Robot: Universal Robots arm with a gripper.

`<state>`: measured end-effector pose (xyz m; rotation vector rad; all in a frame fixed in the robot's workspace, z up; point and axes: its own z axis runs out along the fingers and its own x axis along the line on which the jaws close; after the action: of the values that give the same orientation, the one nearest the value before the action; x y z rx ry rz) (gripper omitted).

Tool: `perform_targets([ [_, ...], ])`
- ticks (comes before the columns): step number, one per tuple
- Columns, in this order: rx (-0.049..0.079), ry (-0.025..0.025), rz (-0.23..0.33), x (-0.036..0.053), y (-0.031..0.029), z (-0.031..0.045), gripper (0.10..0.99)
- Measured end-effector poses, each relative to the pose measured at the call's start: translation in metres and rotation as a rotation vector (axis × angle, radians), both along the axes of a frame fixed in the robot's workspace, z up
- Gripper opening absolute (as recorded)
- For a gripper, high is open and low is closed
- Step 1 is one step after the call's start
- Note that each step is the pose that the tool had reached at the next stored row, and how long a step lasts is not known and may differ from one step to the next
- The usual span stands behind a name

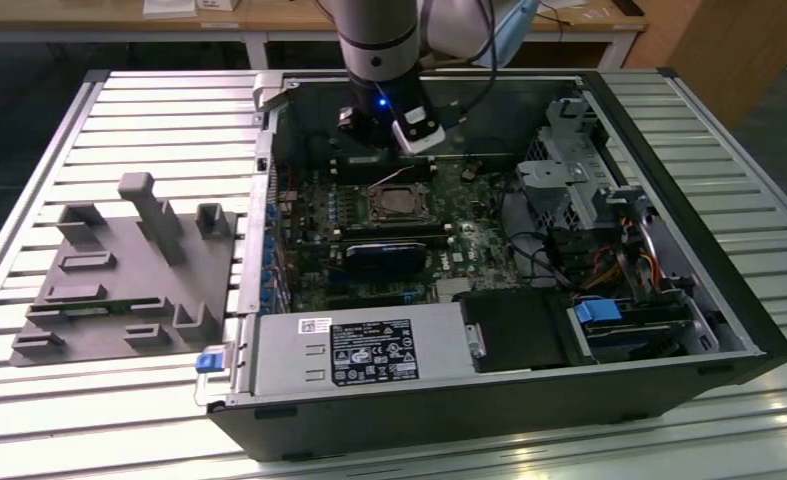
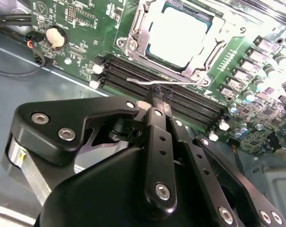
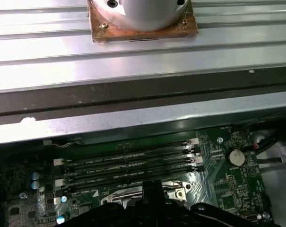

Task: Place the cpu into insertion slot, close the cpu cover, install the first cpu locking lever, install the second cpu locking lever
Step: 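Install the first cpu locking lever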

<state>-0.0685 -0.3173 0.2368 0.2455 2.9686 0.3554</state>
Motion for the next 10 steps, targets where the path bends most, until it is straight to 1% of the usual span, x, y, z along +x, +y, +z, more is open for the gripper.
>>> perform_targets([
  [6,0.002,-0.0002,0.0,0.0,0.0,-0.011,0.102],
  [8,0.006,-0.0001,0.0,0.0012,0.0,-0.0139,0.102],
  [10,0.014,-0.0001,-0.001,0.0041,0.0,-0.0158,0.102],
])
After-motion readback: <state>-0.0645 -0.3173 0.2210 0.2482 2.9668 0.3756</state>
